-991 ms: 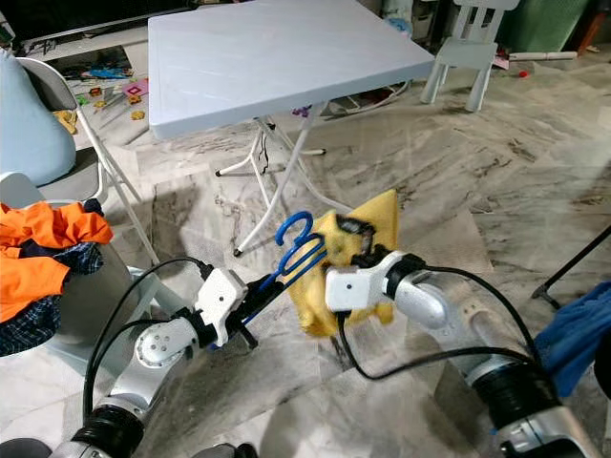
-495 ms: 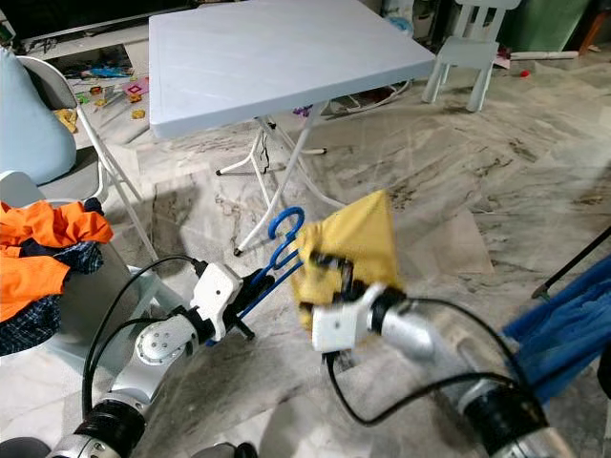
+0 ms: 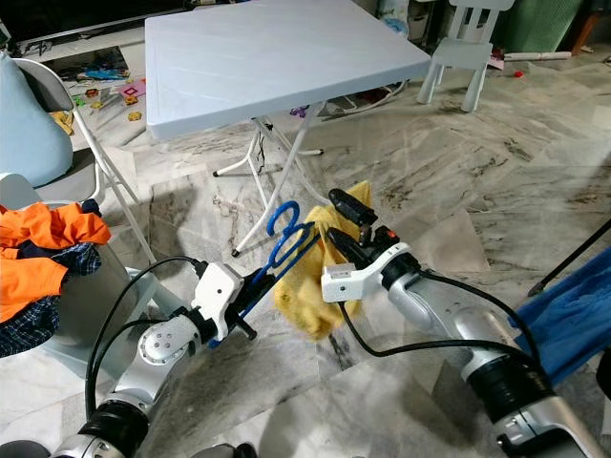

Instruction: Hang hanger

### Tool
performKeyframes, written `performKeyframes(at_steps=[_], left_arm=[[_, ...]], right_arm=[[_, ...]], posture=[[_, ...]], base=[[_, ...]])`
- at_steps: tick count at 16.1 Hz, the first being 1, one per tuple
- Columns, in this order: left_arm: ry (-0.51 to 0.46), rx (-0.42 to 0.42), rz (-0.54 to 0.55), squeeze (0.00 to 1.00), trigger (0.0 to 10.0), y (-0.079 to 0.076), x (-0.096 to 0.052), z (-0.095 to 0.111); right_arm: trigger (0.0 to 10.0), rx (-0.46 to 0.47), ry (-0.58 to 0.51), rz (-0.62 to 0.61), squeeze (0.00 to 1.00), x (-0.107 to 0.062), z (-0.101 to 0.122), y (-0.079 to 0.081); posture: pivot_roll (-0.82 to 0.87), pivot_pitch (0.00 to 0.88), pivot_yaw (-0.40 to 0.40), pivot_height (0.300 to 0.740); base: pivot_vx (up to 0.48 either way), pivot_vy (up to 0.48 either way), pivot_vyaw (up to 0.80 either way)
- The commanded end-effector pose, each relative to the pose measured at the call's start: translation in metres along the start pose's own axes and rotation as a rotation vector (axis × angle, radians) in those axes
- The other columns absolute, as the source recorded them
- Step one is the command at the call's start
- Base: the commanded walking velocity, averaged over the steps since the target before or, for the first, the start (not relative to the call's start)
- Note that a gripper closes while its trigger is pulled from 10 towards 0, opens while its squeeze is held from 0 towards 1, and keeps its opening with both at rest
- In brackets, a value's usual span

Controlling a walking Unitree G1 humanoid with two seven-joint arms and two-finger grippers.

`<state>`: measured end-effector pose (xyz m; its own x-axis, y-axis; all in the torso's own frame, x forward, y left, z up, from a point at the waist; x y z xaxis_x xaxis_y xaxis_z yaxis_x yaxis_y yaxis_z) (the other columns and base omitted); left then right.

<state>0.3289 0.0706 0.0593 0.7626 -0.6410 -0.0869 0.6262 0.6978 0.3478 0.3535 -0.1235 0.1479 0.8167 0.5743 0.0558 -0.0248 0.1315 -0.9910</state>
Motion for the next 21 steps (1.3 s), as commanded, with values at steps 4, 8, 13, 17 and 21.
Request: performKeyframes(at_steps=[4,8,13,17,21], left_arm=[[-0.064,0.017,0.041,0.00,0.0,0.014,0.003,0.015],[-0.068,0.013,0.036,0.00,0.0,0.013,0.003,0.016],[-0.074,0.010,0.026,0.00,0.0,0.011,0.003,0.017],[-0.088,0.005,0.014,0.00,0.0,0.008,0.004,0.019],[-0.116,-0.006,0.005,0.00,0.0,0.005,0.005,0.026]], right_arm=[[10.0,0.469,0.190,0.028,0.00,-0.010,-0.019,0.022],[10.0,0.866,0.339,0.077,0.00,-0.017,-0.027,0.046],[10.0,1.376,0.344,0.216,0.00,-0.019,-0.006,0.055],[10.0,1.383,0.369,0.145,0.00,-0.007,-0.007,0.050],[10.0,1.452,0.396,0.111,0.00,0.007,0.003,0.056]], posture=[[-0.13,0.090,0.057,0.740],[-0.13,0.092,0.059,0.740],[-0.13,0.095,0.061,0.740],[-0.13,0.097,0.060,0.740],[-0.13,0.098,0.059,0.740]], base=[[0.000,0.000,0.00],[0.000,0.000,0.00],[0.000,0.000,0.00],[0.000,0.000,0.00],[0.000,0.000,0.00]])
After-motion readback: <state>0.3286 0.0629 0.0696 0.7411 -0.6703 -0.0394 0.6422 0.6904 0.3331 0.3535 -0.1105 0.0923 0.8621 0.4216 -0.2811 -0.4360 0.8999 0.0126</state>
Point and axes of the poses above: a point about 5 cm out from each wrist's last joint towards the gripper, its own x axis pointing out of the wrist towards the gripper, its own z axis along the axis of the wrist's last joint, y = z × x, the point moved 4 cm from there along x, pointing out of the wrist towards the gripper, and after that the axes turned 12 degrees about x, right-handed, at the moved point
